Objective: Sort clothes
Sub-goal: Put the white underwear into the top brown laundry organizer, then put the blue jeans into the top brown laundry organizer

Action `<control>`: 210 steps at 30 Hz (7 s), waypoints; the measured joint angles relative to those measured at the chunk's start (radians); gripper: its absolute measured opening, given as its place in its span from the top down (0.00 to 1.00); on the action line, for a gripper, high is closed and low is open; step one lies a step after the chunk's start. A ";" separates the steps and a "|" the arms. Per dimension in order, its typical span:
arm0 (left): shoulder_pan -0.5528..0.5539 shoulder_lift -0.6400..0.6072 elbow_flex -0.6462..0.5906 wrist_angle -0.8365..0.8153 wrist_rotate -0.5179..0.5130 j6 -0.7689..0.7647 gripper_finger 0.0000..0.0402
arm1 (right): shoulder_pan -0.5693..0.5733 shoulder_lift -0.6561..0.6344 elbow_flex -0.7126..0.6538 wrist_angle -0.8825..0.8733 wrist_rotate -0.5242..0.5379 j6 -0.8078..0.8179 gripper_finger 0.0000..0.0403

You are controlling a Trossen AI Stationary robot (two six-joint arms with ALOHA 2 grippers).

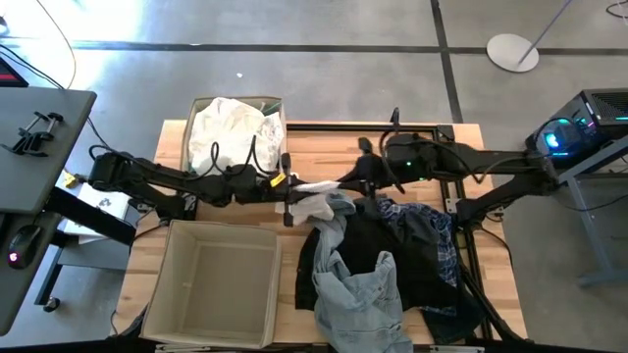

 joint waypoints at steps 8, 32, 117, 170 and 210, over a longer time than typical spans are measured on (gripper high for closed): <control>0.000 -0.028 0.225 -0.409 -0.094 0.083 1.00 | 0.009 -0.038 0.003 -0.234 0.031 0.082 0.81; 0.659 -0.022 0.654 -1.771 -0.107 -0.145 1.00 | 0.207 -0.034 -0.084 -0.442 0.565 0.309 0.62; 0.338 -0.452 0.565 -1.356 0.180 -0.251 0.81 | 0.364 -0.045 -0.324 0.025 -0.198 0.272 0.45; 0.006 -0.247 0.266 -0.805 0.007 0.016 0.83 | -0.013 -0.345 -0.324 1.075 0.509 -0.626 1.00; 0.000 -0.160 0.266 -0.846 -0.068 -0.056 0.83 | 0.130 0.106 -0.243 -0.058 -0.008 -0.085 0.94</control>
